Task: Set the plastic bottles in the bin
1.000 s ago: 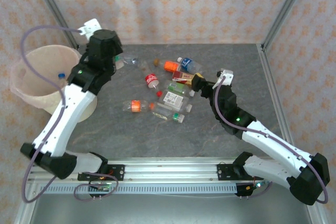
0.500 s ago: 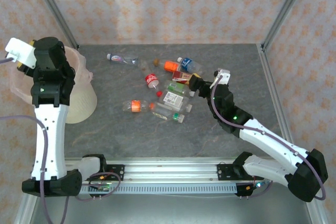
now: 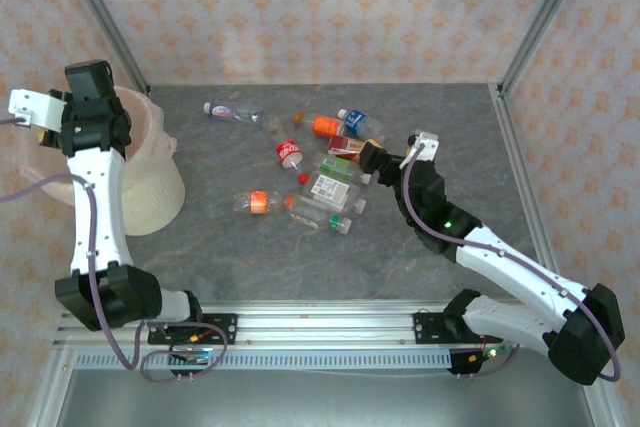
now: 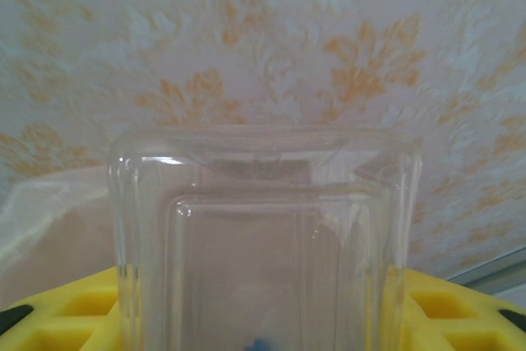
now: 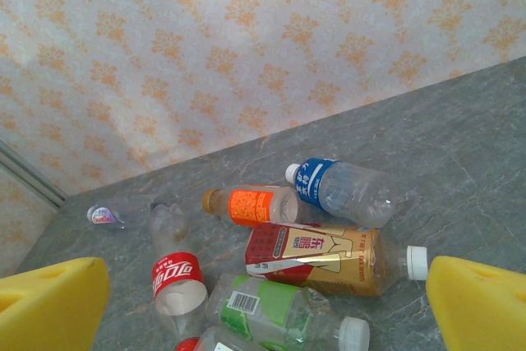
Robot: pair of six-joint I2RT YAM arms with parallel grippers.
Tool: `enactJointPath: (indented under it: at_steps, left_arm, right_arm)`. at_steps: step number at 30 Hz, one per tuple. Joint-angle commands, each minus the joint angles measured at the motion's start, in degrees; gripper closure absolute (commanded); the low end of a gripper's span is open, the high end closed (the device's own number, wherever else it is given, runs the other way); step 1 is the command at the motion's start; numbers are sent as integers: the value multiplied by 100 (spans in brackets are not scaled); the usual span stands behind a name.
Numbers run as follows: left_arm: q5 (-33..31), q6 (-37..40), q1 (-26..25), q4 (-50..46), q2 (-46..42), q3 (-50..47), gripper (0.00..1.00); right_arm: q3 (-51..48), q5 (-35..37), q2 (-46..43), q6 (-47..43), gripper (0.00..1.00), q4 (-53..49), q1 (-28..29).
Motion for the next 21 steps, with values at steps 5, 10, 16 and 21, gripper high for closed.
enactJointPath:
  at_steps: [5,10,16,21]
  left_arm:
    - [750,14,42,-237,654,305,79]
    - [967,78,55,-215,847,209,62]
    - [1330,131,112,-92,963,28,49]
    - [1572,168,139,-235,1026,77,34]
  right_arm:
    - [179,-106,-9,138,1,19,-24]
    - [214,-113,-9,132,1,-35,-23]
    - [224,-139,-14,130,1,-60,-26]
    - [209,-131,-32,132,1,-96,-19]
